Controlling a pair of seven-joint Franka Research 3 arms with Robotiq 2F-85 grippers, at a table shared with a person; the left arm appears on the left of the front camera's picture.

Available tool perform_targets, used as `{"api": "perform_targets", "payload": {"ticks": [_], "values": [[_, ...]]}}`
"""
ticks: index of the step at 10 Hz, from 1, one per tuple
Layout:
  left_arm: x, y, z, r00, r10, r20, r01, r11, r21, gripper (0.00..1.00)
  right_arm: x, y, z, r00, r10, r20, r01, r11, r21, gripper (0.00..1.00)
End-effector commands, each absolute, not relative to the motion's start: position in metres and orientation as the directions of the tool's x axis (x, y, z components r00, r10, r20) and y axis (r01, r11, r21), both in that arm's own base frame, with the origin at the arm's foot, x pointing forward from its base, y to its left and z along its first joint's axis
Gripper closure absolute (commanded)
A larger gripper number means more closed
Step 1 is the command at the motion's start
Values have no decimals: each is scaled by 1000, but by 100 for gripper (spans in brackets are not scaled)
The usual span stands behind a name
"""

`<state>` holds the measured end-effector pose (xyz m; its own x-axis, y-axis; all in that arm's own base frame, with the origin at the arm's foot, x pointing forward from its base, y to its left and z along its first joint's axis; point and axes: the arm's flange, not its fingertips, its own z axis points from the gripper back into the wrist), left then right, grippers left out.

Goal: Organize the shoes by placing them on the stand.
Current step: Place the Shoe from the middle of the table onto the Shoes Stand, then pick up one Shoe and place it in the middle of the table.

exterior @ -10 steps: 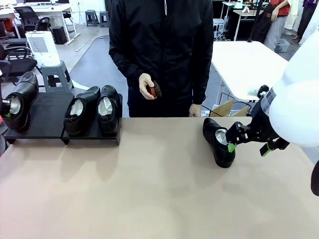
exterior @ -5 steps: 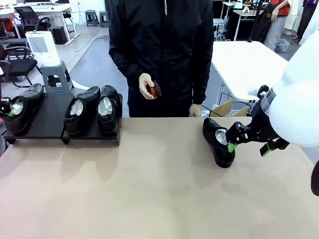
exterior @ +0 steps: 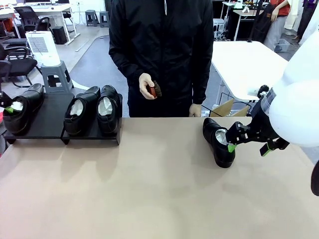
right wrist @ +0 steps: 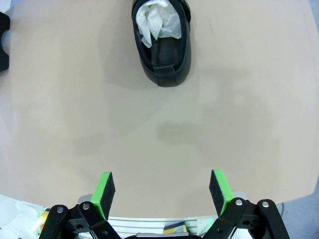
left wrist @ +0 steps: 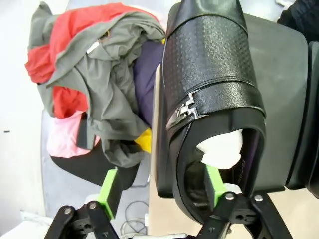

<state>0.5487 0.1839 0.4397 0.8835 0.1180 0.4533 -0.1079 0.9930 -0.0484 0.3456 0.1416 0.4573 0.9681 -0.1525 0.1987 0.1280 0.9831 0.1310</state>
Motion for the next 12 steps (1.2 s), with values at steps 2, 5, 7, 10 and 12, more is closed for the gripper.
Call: {"api": "perform_targets", "payload": {"ticks": [2,5,7,10,12], "values": [[549,184,440,883,118,453,-108,993,-48,0,347,141,458,968,-138,211,112,985,129,0],[549,184,440,883,118,453,-108,993,-48,0,347,141,458,968,-138,211,112,985,129,0],[549,184,440,883,118,453,-108,993,-48,0,347,141,458,968,-138,211,112,985,129,0],[496,112,497,833,-34,553,67,997,-41,0,347,141,458,968,-138,211,112,985,129,0],[450,83,520,875,-188,445,246,966,-76,0,347,141,458,968,-138,211,112,985,129,0]]}}
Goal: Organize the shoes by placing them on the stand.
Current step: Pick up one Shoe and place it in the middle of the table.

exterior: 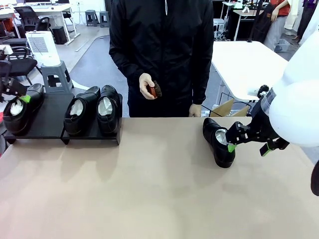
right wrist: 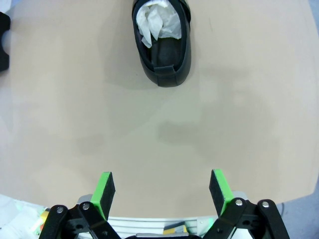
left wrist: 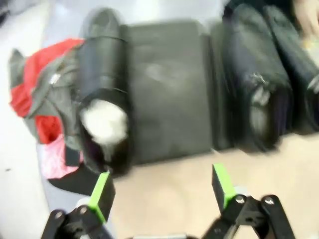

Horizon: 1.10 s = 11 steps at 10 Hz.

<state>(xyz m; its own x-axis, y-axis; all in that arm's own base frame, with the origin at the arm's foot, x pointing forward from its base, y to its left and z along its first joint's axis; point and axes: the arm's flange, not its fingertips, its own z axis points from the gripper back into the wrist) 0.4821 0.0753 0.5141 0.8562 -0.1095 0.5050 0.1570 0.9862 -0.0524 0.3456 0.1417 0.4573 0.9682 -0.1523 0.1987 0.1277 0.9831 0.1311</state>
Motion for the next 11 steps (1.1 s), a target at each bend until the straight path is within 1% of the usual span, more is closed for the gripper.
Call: {"api": "perform_targets", "payload": {"ticks": [1,2,3,4,5,6,7,8,9,11], "values": [[432,76,524,898,-261,354,305,949,-75,0,347,141,458,968,-138,211,112,985,129,0],[420,73,524,912,-322,256,349,934,-69,0,346,142,457,968,-152,199,128,983,131,0],[411,71,523,917,-365,164,381,921,-82,0,356,146,452,975,-117,189,95,988,123,0],[408,70,523,923,-358,139,373,923,-95,0,369,150,442,983,-85,162,67,991,118,0],[410,72,521,938,-324,125,336,937,-90,0,383,154,432,986,-59,154,44,994,101,0],[415,75,517,950,-286,123,297,951,-86,0,400,156,424,986,-67,151,54,995,85,0],[396,65,514,936,-327,130,342,932,-117,0,420,156,420,985,-60,164,53,997,50,0],[396,65,514,936,-327,130,342,932,-117,0,436,152,422,978,-85,193,86,996,5,0],[396,65,514,936,-327,130,342,932,-117,0,451,148,421,979,-105,173,101,994,34,0],[396,65,514,936,-327,130,342,932,-117,0,473,164,414,977,-94,192,91,995,28,0]]}}
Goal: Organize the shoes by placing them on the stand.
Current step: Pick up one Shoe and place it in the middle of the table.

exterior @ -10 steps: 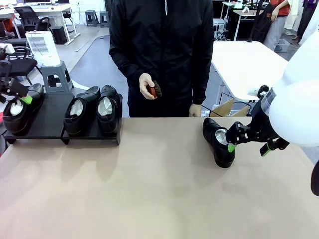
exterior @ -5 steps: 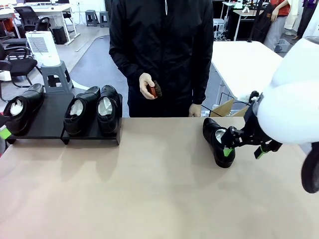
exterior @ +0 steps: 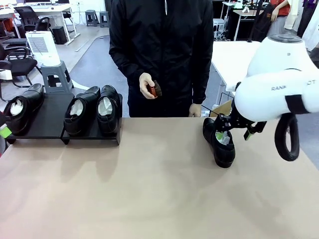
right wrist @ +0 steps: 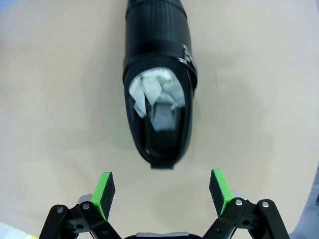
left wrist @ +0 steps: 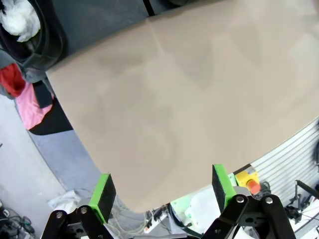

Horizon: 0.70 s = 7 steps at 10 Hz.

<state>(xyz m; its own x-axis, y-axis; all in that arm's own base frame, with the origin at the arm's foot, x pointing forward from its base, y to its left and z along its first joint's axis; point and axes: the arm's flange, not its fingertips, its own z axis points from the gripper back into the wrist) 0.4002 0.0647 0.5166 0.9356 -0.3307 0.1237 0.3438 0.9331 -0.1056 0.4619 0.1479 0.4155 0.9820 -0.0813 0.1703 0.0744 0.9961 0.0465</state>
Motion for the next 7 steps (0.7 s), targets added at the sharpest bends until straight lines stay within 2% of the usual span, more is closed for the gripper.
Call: {"api": "perform_targets", "payload": {"ticks": [1,7], "values": [[396,65,514,936,-327,130,342,932,-117,0,481,173,412,973,-104,206,97,994,45,0],[396,65,514,936,-327,130,342,932,-117,0,506,204,375,967,-123,221,123,992,13,0]]}}
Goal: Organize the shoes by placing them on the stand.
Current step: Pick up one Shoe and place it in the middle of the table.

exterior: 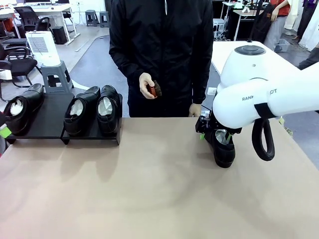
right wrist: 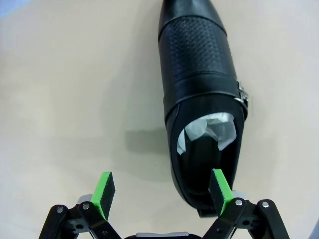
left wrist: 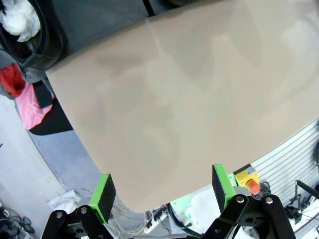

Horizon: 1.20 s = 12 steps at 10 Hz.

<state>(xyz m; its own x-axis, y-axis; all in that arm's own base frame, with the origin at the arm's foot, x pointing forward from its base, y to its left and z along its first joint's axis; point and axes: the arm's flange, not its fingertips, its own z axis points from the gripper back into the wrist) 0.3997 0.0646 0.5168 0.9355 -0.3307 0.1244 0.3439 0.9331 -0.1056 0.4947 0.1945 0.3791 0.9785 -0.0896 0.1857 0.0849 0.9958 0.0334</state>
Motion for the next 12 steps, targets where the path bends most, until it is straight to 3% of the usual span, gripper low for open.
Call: {"api": "perform_targets", "payload": {"ticks": [1,4,5,9,10,12], "values": [[396,65,514,936,-327,130,342,932,-117,0,509,208,367,965,-121,232,124,992,-2,0],[396,65,514,936,-327,130,342,932,-117,0,515,217,345,965,-114,237,126,991,-36,0],[396,65,514,936,-327,130,342,932,-117,0,516,216,339,966,-101,240,116,992,-47,12],[396,65,514,936,-327,130,342,932,-117,0,516,213,334,971,-115,209,127,991,-44,90],[396,65,514,936,-327,130,342,932,-117,0,516,212,331,973,-118,197,129,991,-44,100],[396,65,514,936,-327,130,342,932,-117,0,517,211,330,975,-117,191,126,991,-40,100]]}}
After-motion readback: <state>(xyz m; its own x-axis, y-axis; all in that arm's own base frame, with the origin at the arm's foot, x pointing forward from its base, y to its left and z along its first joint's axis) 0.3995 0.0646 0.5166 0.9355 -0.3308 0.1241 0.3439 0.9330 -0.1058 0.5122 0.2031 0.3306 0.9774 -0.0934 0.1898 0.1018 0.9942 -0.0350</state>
